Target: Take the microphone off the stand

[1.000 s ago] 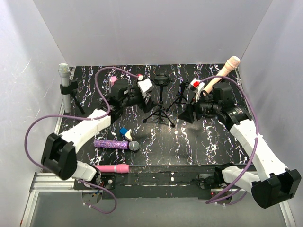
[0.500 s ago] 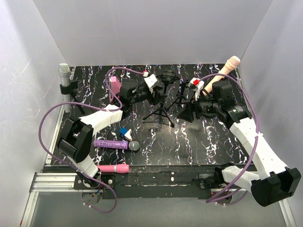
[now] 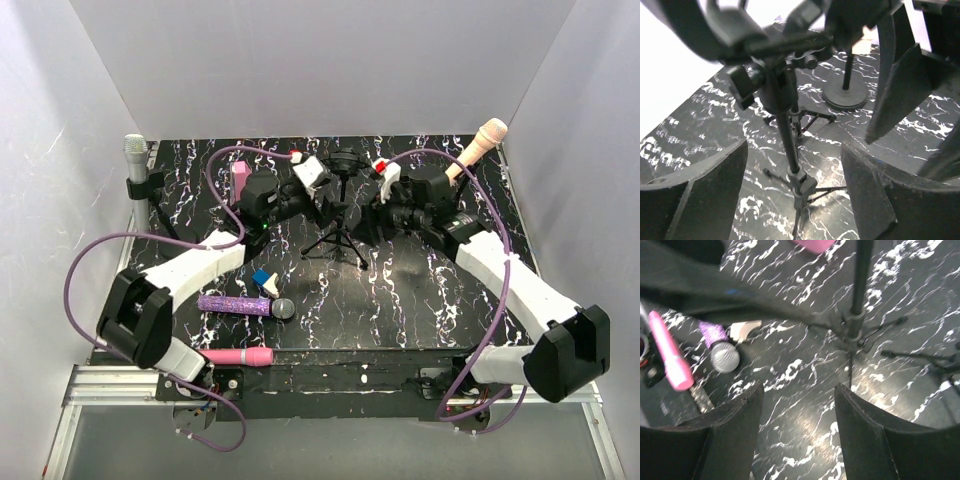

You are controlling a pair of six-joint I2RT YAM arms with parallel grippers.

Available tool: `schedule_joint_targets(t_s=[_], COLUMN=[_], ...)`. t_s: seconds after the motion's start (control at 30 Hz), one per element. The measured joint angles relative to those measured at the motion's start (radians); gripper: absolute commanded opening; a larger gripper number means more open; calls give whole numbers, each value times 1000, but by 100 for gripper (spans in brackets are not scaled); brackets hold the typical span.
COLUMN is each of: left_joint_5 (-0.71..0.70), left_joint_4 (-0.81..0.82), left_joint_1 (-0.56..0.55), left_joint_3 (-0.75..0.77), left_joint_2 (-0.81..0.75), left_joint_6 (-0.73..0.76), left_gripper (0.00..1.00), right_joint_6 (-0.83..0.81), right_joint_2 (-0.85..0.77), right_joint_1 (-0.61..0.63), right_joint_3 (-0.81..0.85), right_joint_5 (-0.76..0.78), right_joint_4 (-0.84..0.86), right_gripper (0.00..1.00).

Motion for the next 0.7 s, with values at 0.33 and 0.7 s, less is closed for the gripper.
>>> schedule_joint_targets(t_s=[0.33, 0.7], left_joint_5=[-247, -312], left_joint_4=[-494, -937], left_joint_1=[38, 48], left_joint_3=[3, 92], left_joint_2=[-303, -435], left_joint_6=[-61, 114], left_gripper=[77, 76], right_joint_6=[101, 130], right_joint_2=[103, 227], right_joint_1=[62, 61], right_joint_3=[-3, -89], right_joint_5=[279, 192], right_joint_4=[393, 731], right_gripper=[62, 16])
